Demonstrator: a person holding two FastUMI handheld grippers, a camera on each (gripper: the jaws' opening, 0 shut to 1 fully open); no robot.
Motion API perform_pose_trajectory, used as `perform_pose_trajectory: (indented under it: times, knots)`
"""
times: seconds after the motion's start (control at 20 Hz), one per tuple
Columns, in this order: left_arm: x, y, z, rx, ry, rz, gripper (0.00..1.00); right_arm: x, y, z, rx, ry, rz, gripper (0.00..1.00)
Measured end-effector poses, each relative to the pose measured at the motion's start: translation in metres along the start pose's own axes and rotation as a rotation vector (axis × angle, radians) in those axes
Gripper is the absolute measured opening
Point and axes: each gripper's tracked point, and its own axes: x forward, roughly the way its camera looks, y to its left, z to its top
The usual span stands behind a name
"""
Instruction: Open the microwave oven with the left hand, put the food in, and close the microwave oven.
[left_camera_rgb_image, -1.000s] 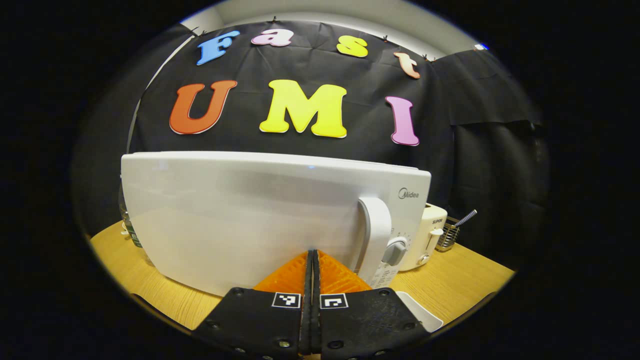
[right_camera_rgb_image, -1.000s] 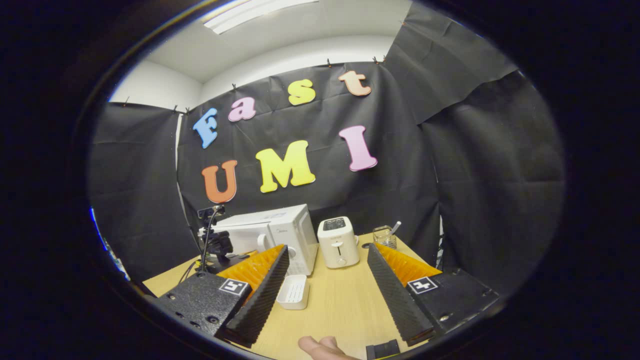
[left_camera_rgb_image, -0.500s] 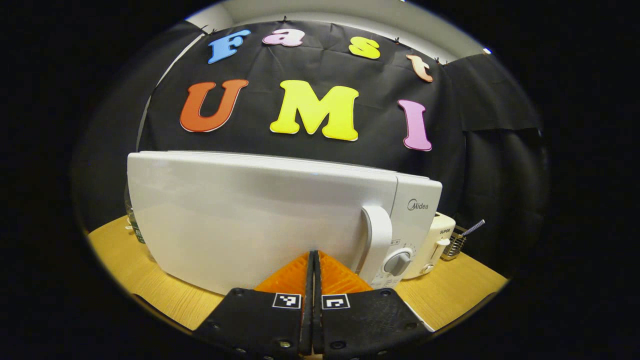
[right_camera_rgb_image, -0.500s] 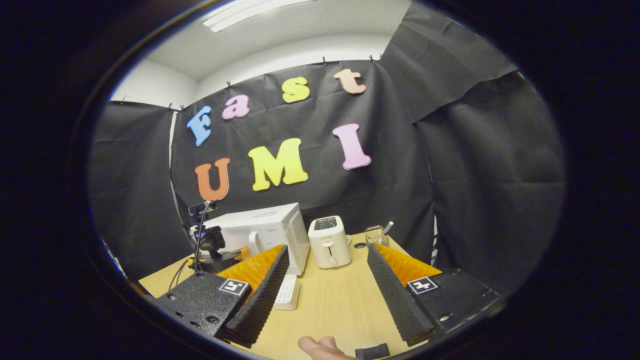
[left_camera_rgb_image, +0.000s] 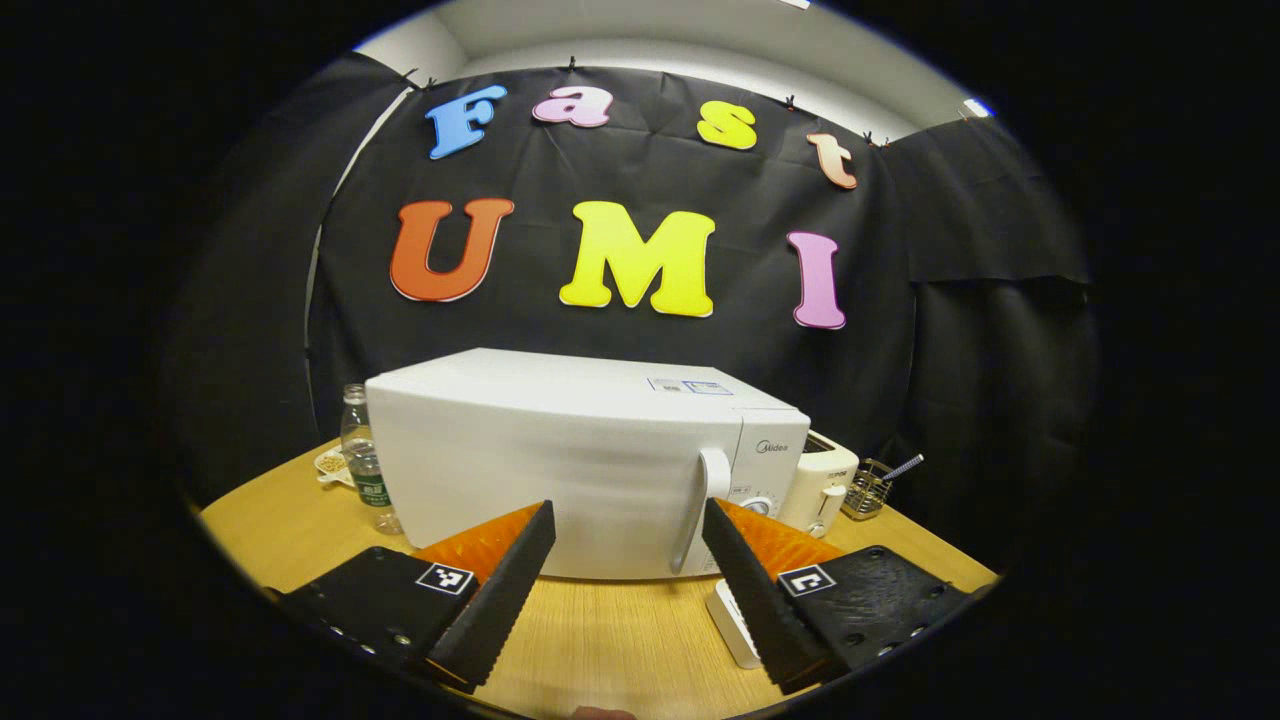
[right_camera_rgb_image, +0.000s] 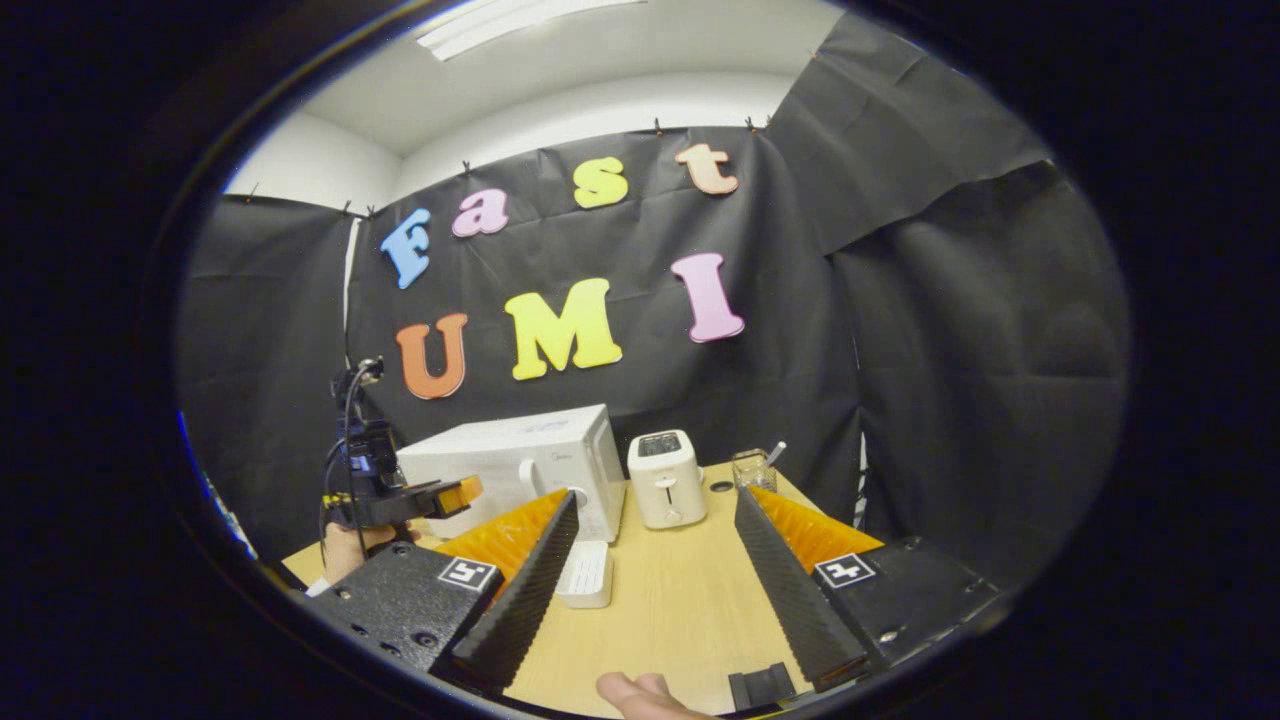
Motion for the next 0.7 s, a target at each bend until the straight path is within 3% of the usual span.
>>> perform_pose_trajectory:
  times: [0.1, 0.15, 0.2, 0.25, 0.3, 0.35, 0.4, 0.45, 0.5, 0.6, 0.65, 0.7]
  knots:
    - [-0.041, 0.001, 0.018, -0.016, -0.009, -0.002, 0.94, -0.011, 0.009, 0.007, -0.011, -0.013, 0.0, 1.0]
    - [-0.058, 0.003, 0.026, -0.022, -0.011, 0.004, 0.94, -0.016, 0.015, 0.009, -0.017, -0.017, 0.004, 0.89]
    - [-0.075, 0.006, 0.03, -0.021, -0.01, 0.006, 0.93, -0.019, 0.021, 0.012, -0.025, -0.023, 0.007, 1.0]
    - [-0.09, 0.005, 0.037, -0.013, -0.012, 0.001, 0.93, -0.023, 0.027, 0.015, -0.033, -0.027, 0.01, 1.0]
    - [-0.103, 0.006, 0.043, -0.002, -0.018, 0.001, 0.93, -0.027, 0.033, 0.018, -0.042, -0.034, 0.015, 0.89]
    - [-0.116, 0.008, 0.048, 0.017, -0.022, 0.007, 0.93, -0.03, 0.039, 0.022, -0.049, -0.042, 0.022, 1.0]
    - [-0.128, 0.011, 0.053, 0.045, -0.026, 0.017, 0.93, -0.031, 0.045, 0.026, -0.055, -0.05, 0.025, 1.0]
    - [-0.138, 0.016, 0.058, 0.072, -0.032, 0.038, 0.94, -0.033, 0.051, 0.03, -0.065, -0.059, 0.029, 0.89]
    - [-0.149, 0.019, 0.063, 0.091, -0.035, 0.053, 0.93, -0.033, 0.056, 0.034, -0.079, -0.065, 0.032, 1.0]
    - [-0.17, 0.015, 0.069, 0.102, -0.042, 0.049, 0.94, -0.034, 0.064, 0.044, -0.112, -0.085, 0.032, 1.0]
    - [-0.18, 0.011, 0.072, 0.099, -0.048, 0.039, 0.94, -0.032, 0.065, 0.048, -0.124, -0.091, 0.022, 0.89]
    - [-0.191, 0.011, 0.077, 0.096, -0.062, 0.037, 0.94, -0.032, 0.066, 0.051, -0.132, -0.094, 0.01, 1.0]
